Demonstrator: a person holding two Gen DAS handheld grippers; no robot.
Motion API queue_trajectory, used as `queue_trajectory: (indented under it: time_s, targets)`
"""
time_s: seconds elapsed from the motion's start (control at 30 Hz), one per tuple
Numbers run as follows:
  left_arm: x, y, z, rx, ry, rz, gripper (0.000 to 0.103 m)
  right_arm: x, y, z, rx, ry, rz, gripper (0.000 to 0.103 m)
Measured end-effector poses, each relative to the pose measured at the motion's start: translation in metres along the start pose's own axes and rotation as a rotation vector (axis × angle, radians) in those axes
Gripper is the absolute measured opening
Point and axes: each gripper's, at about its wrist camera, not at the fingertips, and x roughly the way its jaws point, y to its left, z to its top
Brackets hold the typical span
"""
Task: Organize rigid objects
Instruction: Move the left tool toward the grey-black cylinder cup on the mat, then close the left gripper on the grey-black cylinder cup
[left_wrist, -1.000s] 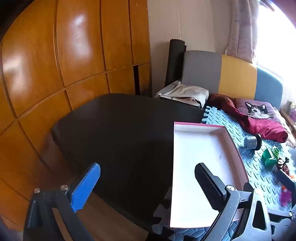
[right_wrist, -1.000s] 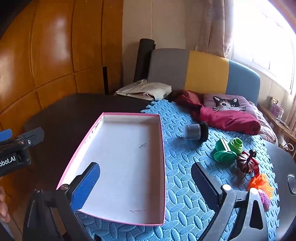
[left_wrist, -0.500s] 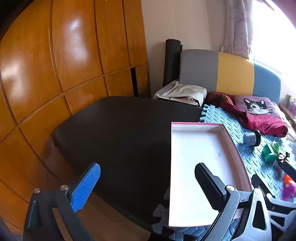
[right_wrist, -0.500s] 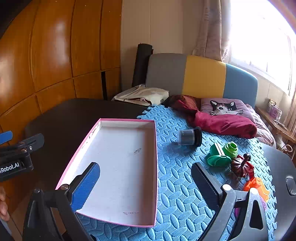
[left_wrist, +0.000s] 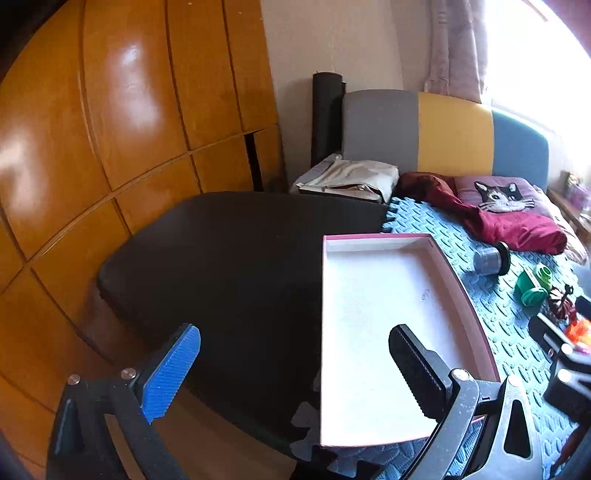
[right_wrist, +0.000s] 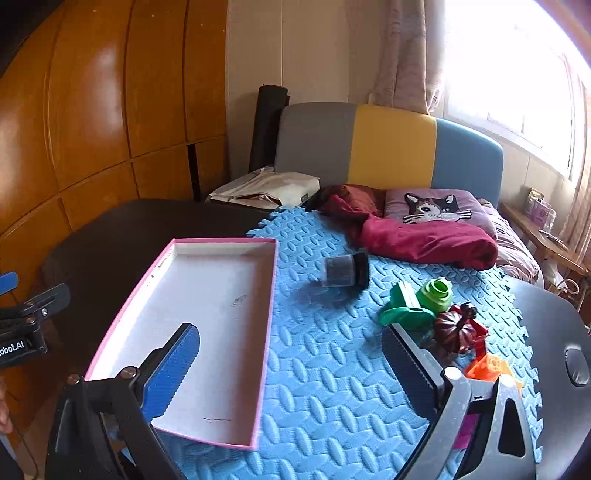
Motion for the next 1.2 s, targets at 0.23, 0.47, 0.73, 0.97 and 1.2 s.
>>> queue_trajectory:
  time_s: [0.23, 0.47, 0.73, 0.97, 1.2]
  targets:
    - [0.008, -0.019, 0.0, 0.034, 0.055, -0.186, 0.103, -0.004, -0.052, 0.008, 0.041, 0.004, -0.07, 0.101]
    - [0.016, -0.058, -0.002, 0.121, 0.111, -0.295, 0.103, -0.013, -0.137, 0.012, 0.132, 0.021, -0.203, 0.101]
    - [0.013, -0.096, 0.004, 0.179, 0.123, -0.487, 0.103, -0.004, -0.241, -0.02, 0.365, 0.069, -0.326, 0.101]
    - [0.018, -0.139, 0.02, 0.237, 0.123, -0.556, 0.103, -0.005, -0.267, -0.03, 0.514, 0.072, -0.262, 0.101]
    - [0.049, -0.178, 0.046, 0.258, 0.111, -0.522, 0.103, -0.006, -0.269, -0.03, 0.538, 0.058, -0.243, 0.101]
